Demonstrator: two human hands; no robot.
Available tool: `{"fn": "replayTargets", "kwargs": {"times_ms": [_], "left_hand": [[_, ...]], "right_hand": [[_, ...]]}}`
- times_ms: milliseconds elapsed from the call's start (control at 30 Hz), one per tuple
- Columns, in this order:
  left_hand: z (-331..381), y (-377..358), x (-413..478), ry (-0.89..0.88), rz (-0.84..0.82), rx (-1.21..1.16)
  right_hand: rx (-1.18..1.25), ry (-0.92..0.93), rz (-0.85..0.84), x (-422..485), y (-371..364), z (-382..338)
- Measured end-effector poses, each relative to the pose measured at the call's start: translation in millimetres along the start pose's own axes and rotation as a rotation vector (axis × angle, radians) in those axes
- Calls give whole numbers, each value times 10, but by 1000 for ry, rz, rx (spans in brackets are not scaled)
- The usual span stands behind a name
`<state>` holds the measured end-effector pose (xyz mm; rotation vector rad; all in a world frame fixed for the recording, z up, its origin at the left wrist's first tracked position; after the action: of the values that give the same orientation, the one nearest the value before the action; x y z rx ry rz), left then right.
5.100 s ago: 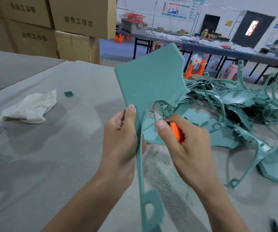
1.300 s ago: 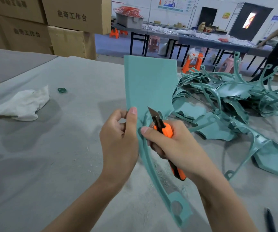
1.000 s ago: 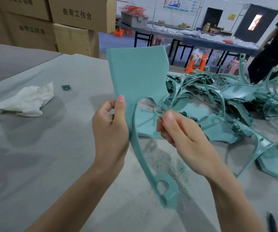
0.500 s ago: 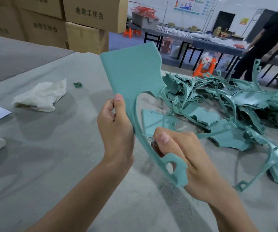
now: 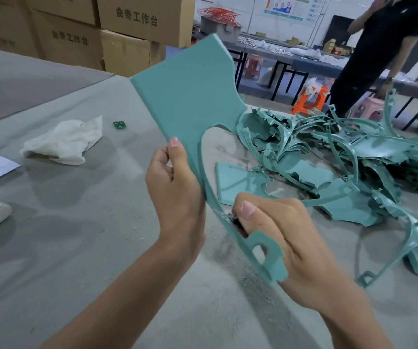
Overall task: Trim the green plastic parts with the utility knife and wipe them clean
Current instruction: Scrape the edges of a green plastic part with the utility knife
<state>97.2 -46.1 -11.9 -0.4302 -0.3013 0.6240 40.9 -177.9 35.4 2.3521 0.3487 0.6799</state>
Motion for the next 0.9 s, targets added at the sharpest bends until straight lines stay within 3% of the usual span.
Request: {"fn": "replayTargets", "kwargs": {"times_ms": [367, 900], "left_hand": [[-6, 44, 66, -45, 21, 45], [-9, -19, -25, -22, -34, 61]], "right_hand": [[-130, -34, -72, -18, 26, 57], [-117, -49, 19, 35, -21, 152]]}}
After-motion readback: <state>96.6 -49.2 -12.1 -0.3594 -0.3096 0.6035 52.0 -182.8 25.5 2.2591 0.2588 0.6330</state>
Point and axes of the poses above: each hand's wrist, its own x-axis towards the middle knuckle, its own y-axis out of the back of the hand, z = x × y, the point moved 7 cm from there along x, towards the middle knuckle, and after that the axes turned 6 degrees about -y, right-handed, at the moved point
